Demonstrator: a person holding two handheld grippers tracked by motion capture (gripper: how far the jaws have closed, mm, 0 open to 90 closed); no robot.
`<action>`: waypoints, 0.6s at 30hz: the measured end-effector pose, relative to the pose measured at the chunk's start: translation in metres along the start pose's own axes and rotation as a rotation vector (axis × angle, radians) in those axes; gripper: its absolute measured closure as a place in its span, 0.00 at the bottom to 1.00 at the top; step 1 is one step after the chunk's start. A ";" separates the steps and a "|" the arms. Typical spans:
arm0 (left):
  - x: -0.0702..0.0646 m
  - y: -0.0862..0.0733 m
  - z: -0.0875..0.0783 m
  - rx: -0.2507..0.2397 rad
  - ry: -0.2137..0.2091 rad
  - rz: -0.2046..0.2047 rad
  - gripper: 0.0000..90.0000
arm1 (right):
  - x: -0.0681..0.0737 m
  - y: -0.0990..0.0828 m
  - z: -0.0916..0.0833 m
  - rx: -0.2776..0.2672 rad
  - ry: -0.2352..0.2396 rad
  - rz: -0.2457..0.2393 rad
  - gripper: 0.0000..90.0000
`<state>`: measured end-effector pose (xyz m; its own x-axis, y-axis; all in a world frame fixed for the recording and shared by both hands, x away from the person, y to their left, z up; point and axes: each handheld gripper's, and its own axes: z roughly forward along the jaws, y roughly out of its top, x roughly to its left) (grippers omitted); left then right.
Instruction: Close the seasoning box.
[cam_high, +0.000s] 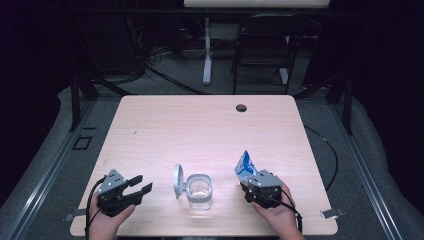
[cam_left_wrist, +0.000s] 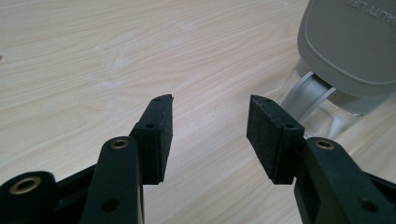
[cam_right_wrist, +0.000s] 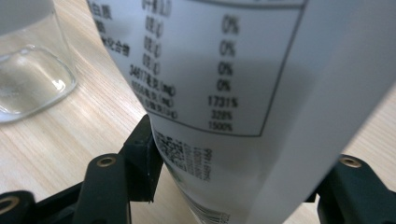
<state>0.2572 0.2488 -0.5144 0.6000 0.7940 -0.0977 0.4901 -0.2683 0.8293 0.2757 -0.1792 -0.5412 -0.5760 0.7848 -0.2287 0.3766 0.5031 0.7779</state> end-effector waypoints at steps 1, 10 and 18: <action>0.000 0.000 0.000 0.000 0.000 0.000 0.57 | 0.001 0.002 0.002 -0.001 0.000 -0.003 0.44; 0.004 -0.005 -0.008 -0.005 0.021 -0.022 0.57 | 0.010 0.016 0.012 0.010 0.017 -0.044 0.44; 0.006 -0.008 -0.012 -0.005 0.029 -0.028 0.57 | 0.019 0.030 0.018 0.004 0.023 -0.089 0.44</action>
<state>0.2499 0.2620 -0.5149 0.5675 0.8166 -0.1055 0.5034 -0.2426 0.8293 0.2891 -0.1430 -0.5328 -0.6242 0.7280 -0.2835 0.3258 0.5724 0.7525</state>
